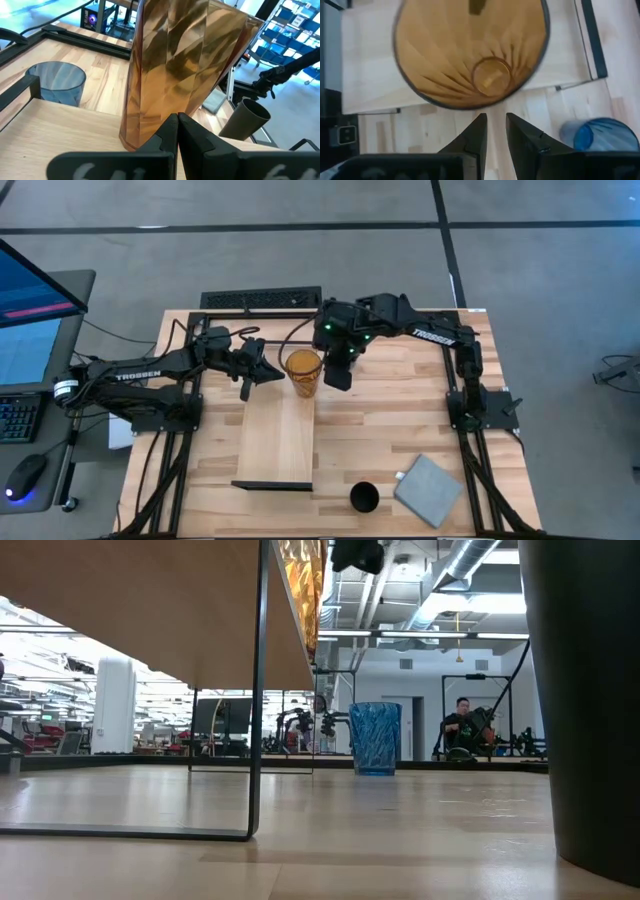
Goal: Stack small to large cups/mugs on shelf
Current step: Put the brown cup on the shelf
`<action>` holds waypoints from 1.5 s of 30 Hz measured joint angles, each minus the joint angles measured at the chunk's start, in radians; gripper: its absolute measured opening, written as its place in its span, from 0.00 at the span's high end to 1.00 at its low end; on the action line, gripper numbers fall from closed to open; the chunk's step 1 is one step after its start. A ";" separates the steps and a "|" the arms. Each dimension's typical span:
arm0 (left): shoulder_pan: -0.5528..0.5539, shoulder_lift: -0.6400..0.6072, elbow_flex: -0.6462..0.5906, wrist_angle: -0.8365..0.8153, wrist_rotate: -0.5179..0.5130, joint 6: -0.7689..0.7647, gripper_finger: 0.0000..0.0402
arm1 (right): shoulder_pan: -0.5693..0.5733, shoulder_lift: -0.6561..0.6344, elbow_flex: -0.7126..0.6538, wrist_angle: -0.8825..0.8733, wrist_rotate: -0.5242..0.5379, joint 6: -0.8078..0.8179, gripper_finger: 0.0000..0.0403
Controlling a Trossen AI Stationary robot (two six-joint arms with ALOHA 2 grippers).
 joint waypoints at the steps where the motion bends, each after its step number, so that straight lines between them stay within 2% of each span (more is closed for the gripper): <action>1: 0.000 0.000 0.000 -0.009 0.000 0.004 1.00 | 0.000 0.000 0.000 0.007 -0.010 0.001 0.77; 14: 0.003 -0.014 0.000 -0.086 0.028 0.038 1.00 | -0.001 0.000 0.000 0.082 -0.041 0.045 0.77; 29: 0.062 -0.213 0.000 -0.266 0.019 0.048 1.00 | -0.018 0.089 -0.001 0.138 -0.222 0.040 0.77; 36: 0.062 -0.262 0.000 -0.331 -0.009 0.048 1.00 | -0.022 0.088 0.000 0.204 -0.221 0.034 0.77; 45: 0.061 -0.263 0.000 -0.346 -0.009 0.048 1.00 | -0.022 0.088 0.000 0.237 -0.215 0.017 0.77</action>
